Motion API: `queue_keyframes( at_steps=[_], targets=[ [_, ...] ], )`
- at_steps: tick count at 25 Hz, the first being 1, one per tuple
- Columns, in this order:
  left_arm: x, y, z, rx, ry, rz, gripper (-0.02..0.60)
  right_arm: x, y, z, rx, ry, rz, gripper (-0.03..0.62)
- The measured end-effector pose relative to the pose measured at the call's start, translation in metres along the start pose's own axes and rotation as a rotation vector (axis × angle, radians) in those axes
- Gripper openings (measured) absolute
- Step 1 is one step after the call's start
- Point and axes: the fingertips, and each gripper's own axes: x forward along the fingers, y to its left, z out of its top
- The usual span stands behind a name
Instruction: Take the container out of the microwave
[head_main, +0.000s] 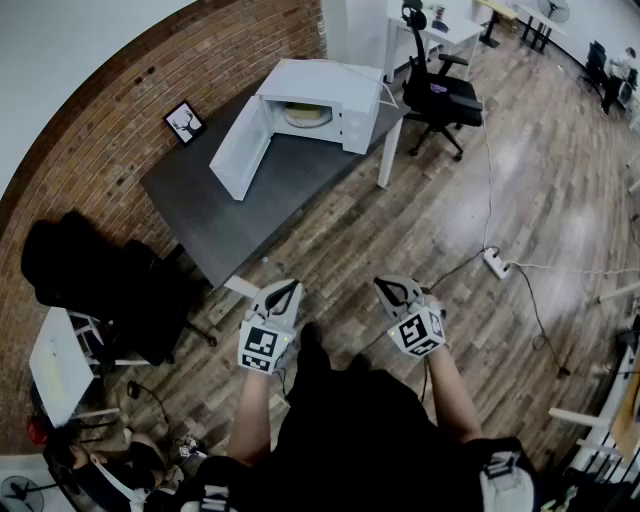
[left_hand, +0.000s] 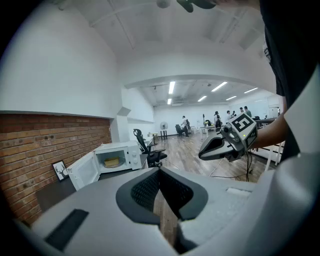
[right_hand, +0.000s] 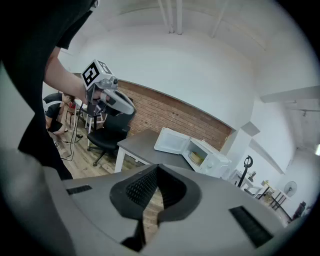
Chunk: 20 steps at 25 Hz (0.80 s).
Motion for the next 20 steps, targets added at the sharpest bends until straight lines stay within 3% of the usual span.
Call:
queue_keyframes(
  at_steps=[4, 16, 20],
  targets=[
    [0.0, -0.004, 0.007, 0.032, -0.036, 0.004, 0.002, -0.003, 0.001, -0.002, 0.001, 0.0, 0.001, -0.003],
    [-0.008, -0.027, 0.001, 0.004, 0.005, 0.005, 0.002, -0.014, 0.006, -0.004, -0.014, -0.009, 0.019, -0.002],
    [-0.009, -0.03, 0.006, 0.035, -0.021, 0.013, 0.002, -0.017, 0.009, -0.006, -0.014, -0.008, 0.028, -0.002]
  ],
)
